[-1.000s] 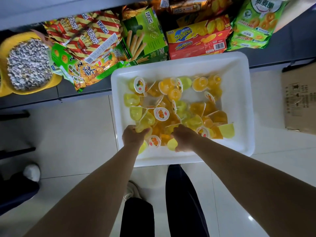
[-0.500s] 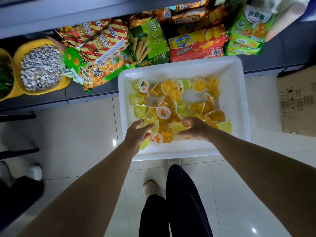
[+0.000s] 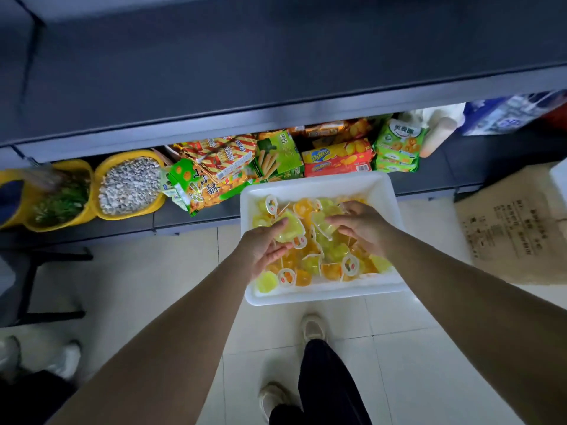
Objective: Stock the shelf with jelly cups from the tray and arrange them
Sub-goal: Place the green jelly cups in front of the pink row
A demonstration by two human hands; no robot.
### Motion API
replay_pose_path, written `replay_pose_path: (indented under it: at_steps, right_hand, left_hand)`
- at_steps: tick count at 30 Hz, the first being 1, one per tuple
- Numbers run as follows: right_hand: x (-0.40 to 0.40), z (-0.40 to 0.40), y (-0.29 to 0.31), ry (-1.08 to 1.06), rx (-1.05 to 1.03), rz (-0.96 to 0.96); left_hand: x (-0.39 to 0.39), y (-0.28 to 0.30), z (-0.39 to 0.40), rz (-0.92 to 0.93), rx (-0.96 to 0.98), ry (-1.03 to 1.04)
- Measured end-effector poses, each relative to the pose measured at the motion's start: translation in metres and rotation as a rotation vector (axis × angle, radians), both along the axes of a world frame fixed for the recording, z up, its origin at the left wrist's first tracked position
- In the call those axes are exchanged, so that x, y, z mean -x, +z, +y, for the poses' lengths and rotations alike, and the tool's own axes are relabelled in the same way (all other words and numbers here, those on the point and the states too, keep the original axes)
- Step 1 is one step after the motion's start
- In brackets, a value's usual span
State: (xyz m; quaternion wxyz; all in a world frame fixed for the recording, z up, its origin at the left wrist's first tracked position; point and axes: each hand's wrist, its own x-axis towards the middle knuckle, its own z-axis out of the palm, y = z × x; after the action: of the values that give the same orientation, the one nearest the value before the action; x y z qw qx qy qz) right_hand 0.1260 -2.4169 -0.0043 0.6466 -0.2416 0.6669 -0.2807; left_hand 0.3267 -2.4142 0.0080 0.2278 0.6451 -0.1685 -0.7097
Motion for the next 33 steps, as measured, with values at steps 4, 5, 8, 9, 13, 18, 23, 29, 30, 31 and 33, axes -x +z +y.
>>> replay_pose_path:
  at_steps: [4,5,8,9,13,18,23,29,30,31,33]
  right_hand:
    - [-0.008,0.007,0.076,-0.073,0.116,-0.095]
    - [-0.01,0.009,0.097,-0.087,0.143,-0.118]
    - [-0.018,0.015,0.161,-0.106,0.233,-0.17]
    - [-0.021,0.017,0.183,-0.114,0.265,-0.195]
    - [-0.032,0.021,0.27,-0.048,0.417,-0.227]
    - [-0.036,0.011,0.387,0.016,0.6,-0.128]
    - [-0.038,-0.011,0.485,-0.032,0.796,-0.128]
    - [-0.04,-0.061,0.553,-0.089,0.928,-0.186]
    - [-0.04,-0.073,0.559,-0.083,0.945,-0.173]
    - [-0.039,-0.086,0.563,-0.084,0.956,-0.162]
    - [-0.038,-0.116,0.568,-0.096,0.96,-0.138]
  left_hand:
    - [-0.009,0.068,0.006,0.01,0.067,0.058]
    - [-0.012,0.087,0.006,0.023,0.092,0.071]
    - [-0.026,0.148,0.003,0.064,0.183,0.101]
    - [-0.031,0.169,0.002,0.075,0.226,0.079]
    - [-0.044,0.258,0.002,0.08,0.41,-0.056]
    - [-0.05,0.367,-0.006,-0.109,0.694,-0.182]
    - [-0.045,0.455,-0.022,-0.111,0.881,-0.169]
    - [-0.035,0.522,-0.078,-0.174,1.051,-0.057]
    - [-0.033,0.529,-0.093,-0.199,1.071,-0.024]
    - [-0.032,0.534,-0.108,-0.22,1.085,0.009]
    - [-0.03,0.539,-0.139,-0.262,1.104,0.062]
